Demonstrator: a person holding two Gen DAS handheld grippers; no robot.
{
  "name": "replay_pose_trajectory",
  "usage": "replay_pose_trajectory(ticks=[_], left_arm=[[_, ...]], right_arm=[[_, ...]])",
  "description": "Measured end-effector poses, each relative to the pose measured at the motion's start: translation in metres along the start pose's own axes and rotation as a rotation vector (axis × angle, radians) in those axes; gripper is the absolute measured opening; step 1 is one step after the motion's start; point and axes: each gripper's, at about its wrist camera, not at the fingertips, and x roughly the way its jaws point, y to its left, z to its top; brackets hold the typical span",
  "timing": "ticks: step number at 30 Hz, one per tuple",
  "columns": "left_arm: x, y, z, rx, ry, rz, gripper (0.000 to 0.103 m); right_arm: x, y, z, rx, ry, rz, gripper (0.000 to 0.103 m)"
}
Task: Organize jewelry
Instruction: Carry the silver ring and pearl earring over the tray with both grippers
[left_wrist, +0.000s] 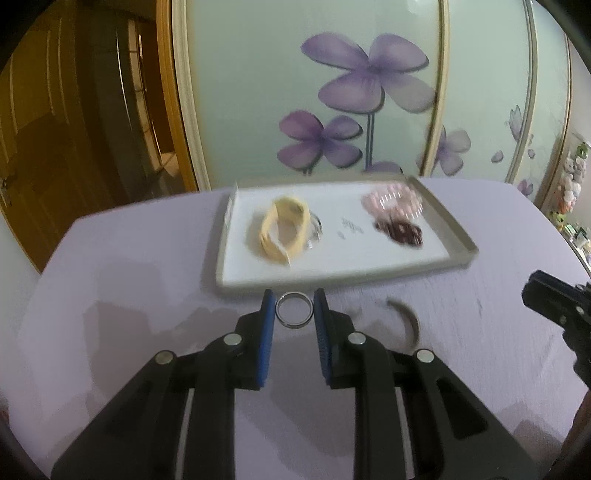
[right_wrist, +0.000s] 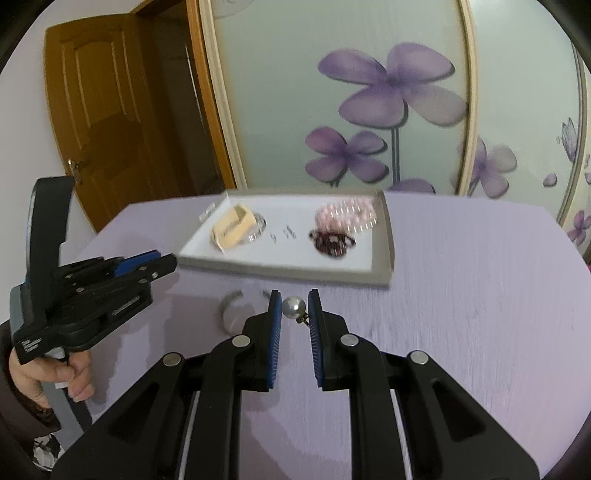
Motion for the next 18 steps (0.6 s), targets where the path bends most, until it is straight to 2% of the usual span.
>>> replay_pose_trajectory(ticks=[8,18], left_arm=[[0.033,0.004,0.051,-0.009,-0.053,-0.002,0.021],[0.076,0.004,0.083,-0.009,-0.064,-0.004,0.021]], right_arm=[[0.027,-0.002,0.027,-0.008,-0.021,0.002,0.015],[0.077,-0.012,0.055,0.017,-0.014,0.006,0.015]])
